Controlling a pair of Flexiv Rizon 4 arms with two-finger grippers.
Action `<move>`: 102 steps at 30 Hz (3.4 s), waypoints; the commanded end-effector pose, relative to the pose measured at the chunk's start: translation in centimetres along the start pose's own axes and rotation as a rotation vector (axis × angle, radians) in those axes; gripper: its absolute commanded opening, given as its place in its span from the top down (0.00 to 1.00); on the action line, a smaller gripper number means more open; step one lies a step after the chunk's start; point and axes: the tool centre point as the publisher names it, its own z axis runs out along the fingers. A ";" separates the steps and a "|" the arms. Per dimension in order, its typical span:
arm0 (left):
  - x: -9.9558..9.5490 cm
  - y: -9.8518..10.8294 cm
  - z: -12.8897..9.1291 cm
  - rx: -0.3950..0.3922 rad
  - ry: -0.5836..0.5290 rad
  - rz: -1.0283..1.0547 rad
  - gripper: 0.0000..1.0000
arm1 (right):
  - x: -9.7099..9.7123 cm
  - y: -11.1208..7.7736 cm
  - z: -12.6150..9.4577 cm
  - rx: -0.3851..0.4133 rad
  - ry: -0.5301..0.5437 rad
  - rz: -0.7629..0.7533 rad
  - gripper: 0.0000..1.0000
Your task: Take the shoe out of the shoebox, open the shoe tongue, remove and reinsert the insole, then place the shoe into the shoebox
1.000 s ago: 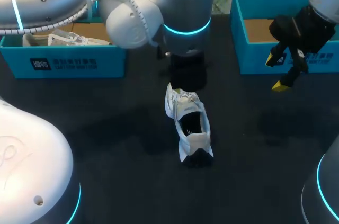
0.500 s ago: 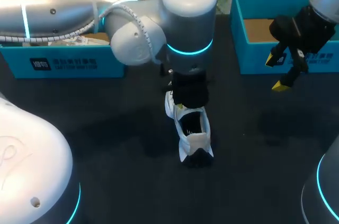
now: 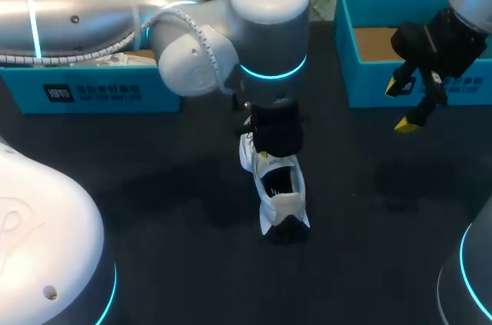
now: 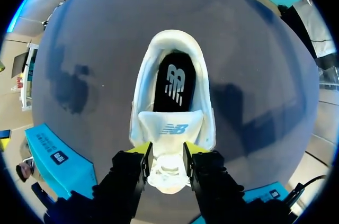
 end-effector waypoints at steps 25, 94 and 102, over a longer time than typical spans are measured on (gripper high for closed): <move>1.4 -1.1 -2.7 0.063 0.006 -0.232 0.00 | 0.0 0.0 0.1 0.002 0.000 0.000 0.00; 1.8 -12.8 2.6 0.026 -0.077 -1.418 0.04 | 0.0 0.0 0.1 0.002 0.000 0.000 0.00; 1.5 -12.8 3.7 0.010 -0.048 -1.443 0.09 | 0.0 0.0 0.1 0.002 0.000 0.000 0.00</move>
